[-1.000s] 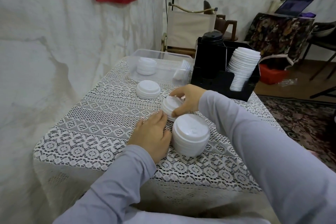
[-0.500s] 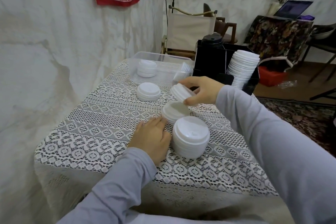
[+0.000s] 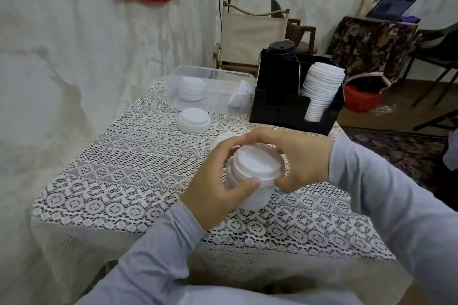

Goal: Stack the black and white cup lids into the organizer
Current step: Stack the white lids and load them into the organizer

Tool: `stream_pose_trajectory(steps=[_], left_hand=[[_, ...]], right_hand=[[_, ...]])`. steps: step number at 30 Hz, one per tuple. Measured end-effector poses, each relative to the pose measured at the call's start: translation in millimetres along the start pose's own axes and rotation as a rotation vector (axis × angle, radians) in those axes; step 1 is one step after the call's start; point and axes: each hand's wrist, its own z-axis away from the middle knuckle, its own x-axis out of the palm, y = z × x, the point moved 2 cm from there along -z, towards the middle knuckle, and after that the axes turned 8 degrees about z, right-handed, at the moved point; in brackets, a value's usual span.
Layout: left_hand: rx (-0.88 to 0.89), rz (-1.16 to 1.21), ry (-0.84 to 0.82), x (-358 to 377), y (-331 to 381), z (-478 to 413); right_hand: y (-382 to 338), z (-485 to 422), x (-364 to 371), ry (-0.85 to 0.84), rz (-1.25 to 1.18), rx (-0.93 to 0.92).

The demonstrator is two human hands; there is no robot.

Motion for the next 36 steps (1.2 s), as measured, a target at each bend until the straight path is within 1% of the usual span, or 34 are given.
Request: stream_pose_trajectory(steps=[5, 10, 11, 16, 20, 24, 27, 32, 36], left_hand=[[-0.047, -0.113, 0.021, -2.4, -7.4, -0.8], [-0.060, -0.181, 0.043, -1.2, -10.4, 1.4], [-0.081, -0.174, 0.047, -1.7, -12.6, 1.9], [-0.149, -0.057, 0.024, -7.3, -20.2, 4.0], [-0.226, 0.017, -0.010, -7.6, -24.4, 2.0], [-0.254, 0.084, -0.018, -5.5, -24.9, 0.9], [-0.257, 0.125, -0.014, -3.1, -23.6, -0.3], [-0.251, 0.169, -0.043, -2.9, -25.6, 0.1], [-0.251, 0.179, -0.025, -4.6, -27.8, 0.2]], right_hand=[[12.2, -1.8, 18.4, 0.001, -0.100, 0.003], [19.5, 5.5, 26.5, 0.102, -0.300, -0.034], [20.2, 7.3, 29.2, 0.128, -0.331, -0.036], [23.9, 6.0, 43.9, 0.248, -0.318, -0.008], [25.1, 5.4, 47.3, 0.304, -0.353, -0.011], [25.5, 4.6, 49.9, 0.356, -0.358, -0.004], [25.2, 4.0, 50.8, 0.373, -0.391, -0.017], [26.5, 4.9, 52.7, 0.365, -0.354, -0.042], [26.8, 5.5, 53.6, 0.355, -0.325, -0.037]])
